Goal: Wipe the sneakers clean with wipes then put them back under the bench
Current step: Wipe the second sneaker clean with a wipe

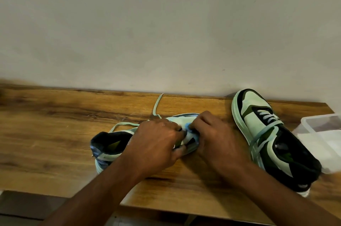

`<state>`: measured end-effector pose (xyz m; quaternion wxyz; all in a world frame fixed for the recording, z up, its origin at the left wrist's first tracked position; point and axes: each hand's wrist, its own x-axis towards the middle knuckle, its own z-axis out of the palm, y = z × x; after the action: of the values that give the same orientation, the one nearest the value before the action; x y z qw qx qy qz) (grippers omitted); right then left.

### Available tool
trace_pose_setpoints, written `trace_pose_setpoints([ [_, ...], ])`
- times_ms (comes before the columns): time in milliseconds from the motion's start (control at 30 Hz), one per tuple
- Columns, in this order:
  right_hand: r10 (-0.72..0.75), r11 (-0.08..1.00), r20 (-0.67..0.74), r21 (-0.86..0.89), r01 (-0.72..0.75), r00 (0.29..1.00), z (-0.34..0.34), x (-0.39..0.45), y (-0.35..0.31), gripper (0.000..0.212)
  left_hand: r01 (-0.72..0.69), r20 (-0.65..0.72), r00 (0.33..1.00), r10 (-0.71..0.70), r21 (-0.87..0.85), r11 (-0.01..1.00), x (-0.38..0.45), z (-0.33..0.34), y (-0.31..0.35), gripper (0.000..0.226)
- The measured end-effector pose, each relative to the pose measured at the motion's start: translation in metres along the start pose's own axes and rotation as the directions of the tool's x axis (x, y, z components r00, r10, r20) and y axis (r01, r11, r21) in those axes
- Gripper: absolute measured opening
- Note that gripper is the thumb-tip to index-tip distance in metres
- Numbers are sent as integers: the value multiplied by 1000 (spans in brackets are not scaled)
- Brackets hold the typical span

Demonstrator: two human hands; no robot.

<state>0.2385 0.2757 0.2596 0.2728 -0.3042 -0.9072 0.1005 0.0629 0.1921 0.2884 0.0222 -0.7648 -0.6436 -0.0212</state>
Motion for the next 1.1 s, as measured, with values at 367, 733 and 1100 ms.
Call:
trace_pose_setpoints([
  [367, 226, 965, -137, 169, -202, 964, -1, 2, 5, 29, -9, -19, 1000, 9, -6, 1000, -1, 3, -2, 51],
  [733, 249, 966, -110, 104, -238, 962, 1, 6, 9, 32, -25, -28, 999, 25, -1, 1000, -2, 2, -2, 44],
  [1100, 275, 962, -56, 25, -274, 960, -12, 5, 28, 33, -126, -73, 990, 123, -36, 991, -6, 6, 1, 34],
])
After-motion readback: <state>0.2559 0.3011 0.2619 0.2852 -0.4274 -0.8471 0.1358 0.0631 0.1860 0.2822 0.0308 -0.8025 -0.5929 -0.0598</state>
